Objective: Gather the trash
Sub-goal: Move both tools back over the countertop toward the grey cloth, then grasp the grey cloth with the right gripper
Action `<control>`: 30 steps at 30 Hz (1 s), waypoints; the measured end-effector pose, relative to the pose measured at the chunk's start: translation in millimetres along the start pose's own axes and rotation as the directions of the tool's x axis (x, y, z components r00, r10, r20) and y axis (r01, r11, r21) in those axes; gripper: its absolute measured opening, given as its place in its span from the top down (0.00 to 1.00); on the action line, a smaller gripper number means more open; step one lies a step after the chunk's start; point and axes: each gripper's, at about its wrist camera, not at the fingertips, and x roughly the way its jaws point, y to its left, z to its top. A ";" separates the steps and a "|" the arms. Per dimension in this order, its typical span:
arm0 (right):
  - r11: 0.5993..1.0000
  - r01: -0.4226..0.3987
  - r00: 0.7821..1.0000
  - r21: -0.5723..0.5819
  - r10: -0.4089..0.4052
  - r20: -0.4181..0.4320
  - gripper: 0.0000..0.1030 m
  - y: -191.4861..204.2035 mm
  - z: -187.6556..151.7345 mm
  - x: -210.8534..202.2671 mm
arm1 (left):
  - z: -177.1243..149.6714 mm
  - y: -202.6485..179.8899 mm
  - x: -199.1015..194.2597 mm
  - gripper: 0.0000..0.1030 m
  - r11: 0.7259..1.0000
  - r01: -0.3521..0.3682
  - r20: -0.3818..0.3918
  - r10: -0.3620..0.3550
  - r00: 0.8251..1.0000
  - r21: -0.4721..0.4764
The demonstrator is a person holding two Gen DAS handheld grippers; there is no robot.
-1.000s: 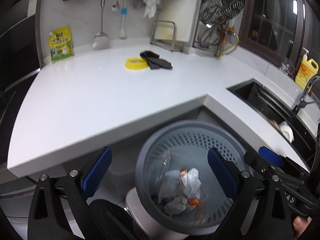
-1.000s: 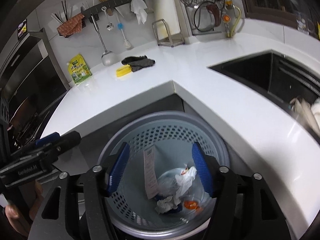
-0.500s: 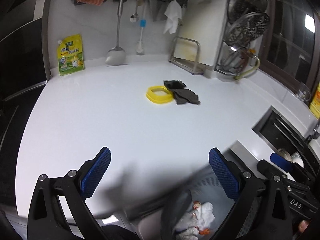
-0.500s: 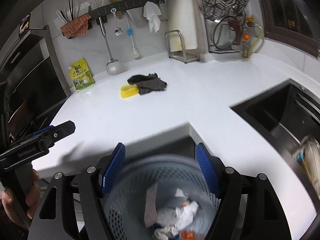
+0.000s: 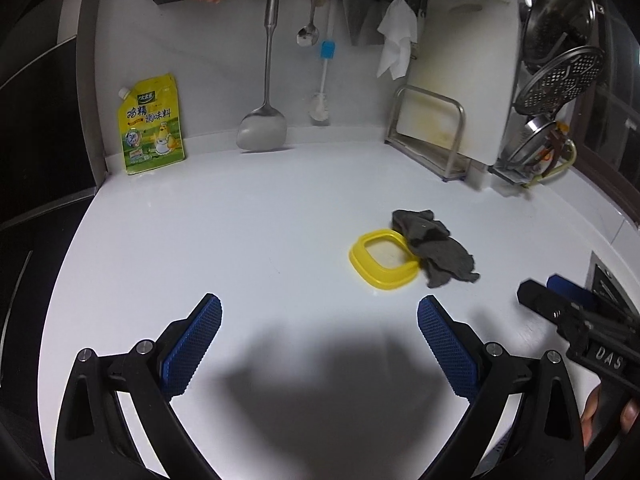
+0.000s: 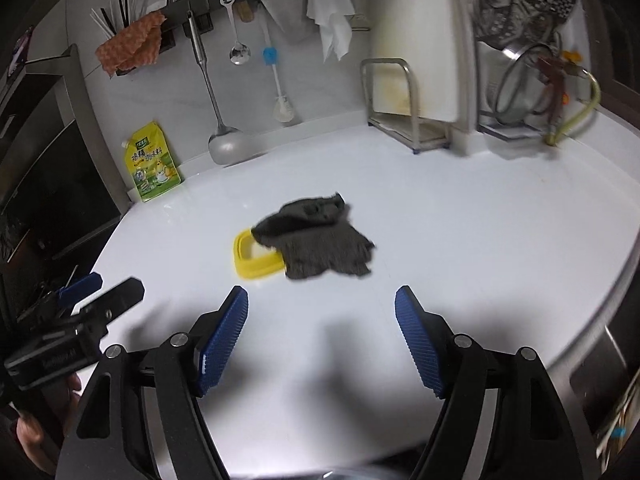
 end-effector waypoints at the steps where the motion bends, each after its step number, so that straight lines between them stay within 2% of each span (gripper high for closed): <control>1: 1.000 0.001 1.000 -0.008 -0.001 -0.004 0.27 1.8 4.8 7.7 | 2.1 2.1 4.0 0.06 1.000 -0.003 -0.004 0.003 1.000 -0.002; 12: 0.994 0.058 0.989 -0.088 -0.069 -0.127 0.26 -1.4 32.8 85.4 | 18.5 8.2 40.1 0.06 0.999 -0.013 -0.048 0.012 0.999 -0.029; 21: 0.996 0.035 0.980 -0.086 -0.052 -0.193 0.27 -6.0 34.7 117.3 | 19.8 0.6 55.0 0.06 0.999 -0.010 -0.083 0.008 0.997 -0.030; 24: 0.992 0.048 0.979 -0.119 -0.070 -0.192 0.46 -3.9 33.8 121.3 | 19.7 -3.4 57.6 0.06 1.000 -0.016 -0.085 0.014 0.996 -0.025; 26: 0.992 0.041 0.979 -0.118 -0.063 -0.196 0.70 -7.1 33.4 121.2 | 20.4 -5.4 59.3 0.06 1.000 -0.020 -0.088 0.018 0.996 -0.024; 28: 0.995 0.019 0.979 -0.096 -0.038 -0.198 0.89 -13.5 33.6 119.4 | 21.3 -8.7 61.9 0.06 0.999 -0.018 -0.093 0.016 0.995 -0.026; 30: 0.998 -0.002 0.981 -0.069 -0.012 -0.192 0.89 -19.4 33.6 116.0 | 22.3 -14.4 65.2 0.06 1.000 -0.017 -0.099 0.015 0.995 -0.022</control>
